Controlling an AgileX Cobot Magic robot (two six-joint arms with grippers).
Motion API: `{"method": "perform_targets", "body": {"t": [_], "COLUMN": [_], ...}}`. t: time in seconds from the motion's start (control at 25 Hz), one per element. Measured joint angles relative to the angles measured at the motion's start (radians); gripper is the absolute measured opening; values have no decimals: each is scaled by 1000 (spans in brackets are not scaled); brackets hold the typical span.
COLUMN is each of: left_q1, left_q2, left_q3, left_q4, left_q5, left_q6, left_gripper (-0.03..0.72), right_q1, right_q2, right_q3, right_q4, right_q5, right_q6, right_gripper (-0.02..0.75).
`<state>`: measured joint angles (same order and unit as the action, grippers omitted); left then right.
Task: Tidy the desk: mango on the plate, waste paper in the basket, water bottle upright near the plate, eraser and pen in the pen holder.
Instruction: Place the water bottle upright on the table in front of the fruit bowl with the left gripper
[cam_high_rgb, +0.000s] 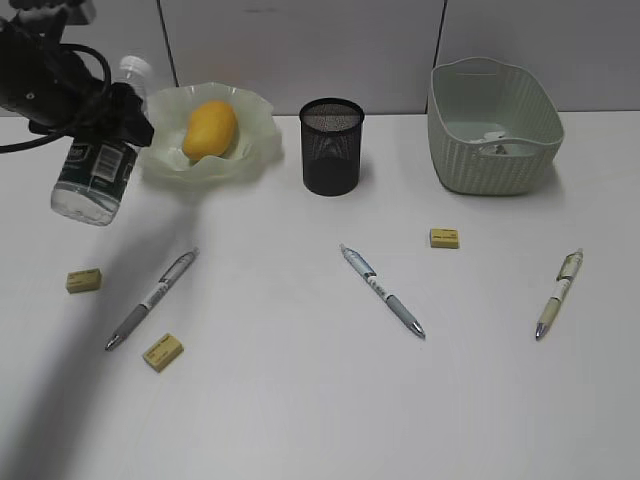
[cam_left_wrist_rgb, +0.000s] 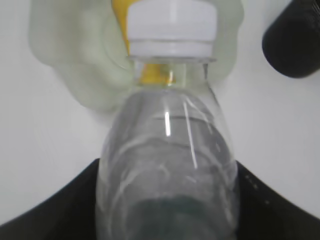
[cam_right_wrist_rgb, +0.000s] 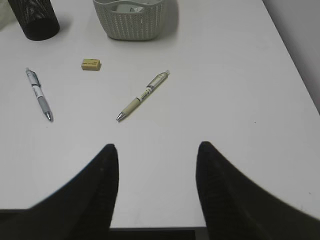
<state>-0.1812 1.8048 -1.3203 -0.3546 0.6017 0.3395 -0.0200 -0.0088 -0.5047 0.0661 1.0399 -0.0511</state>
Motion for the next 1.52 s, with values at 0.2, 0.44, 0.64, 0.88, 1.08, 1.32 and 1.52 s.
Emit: {"method": "perform_targets", "body": {"t": [0.2, 0.44, 0.64, 0.88, 1.08, 1.32, 1.52], "left_q1": [0, -9, -53, -62, -62, -28, -20], "left_q2": [-67, -81, -81, -76, 5, 122, 198], "left_q3": [178, 379, 530, 656, 659, 660, 632], "left_q4": [-11, -33, -5, 182, 310, 431, 456], "left_q5": [-316, -677, -994, -1361, -1548, -1733, -1758], "left_q6": [-4, -4, -97, -340, -396, -400, -403], "left_gripper": [517, 517, 517, 516, 516, 516, 516], "right_q1": [0, 0, 0, 0, 0, 0, 0], "right_q2": [0, 0, 0, 0, 0, 0, 0], "right_q3": [0, 0, 0, 0, 0, 0, 0], "right_q4": [0, 0, 0, 0, 0, 0, 0], "right_q5": [1, 0, 0, 0, 0, 0, 0], "right_q6": [0, 0, 1, 1, 1, 1, 1], "right_gripper": [404, 404, 404, 404, 404, 404, 404]}}
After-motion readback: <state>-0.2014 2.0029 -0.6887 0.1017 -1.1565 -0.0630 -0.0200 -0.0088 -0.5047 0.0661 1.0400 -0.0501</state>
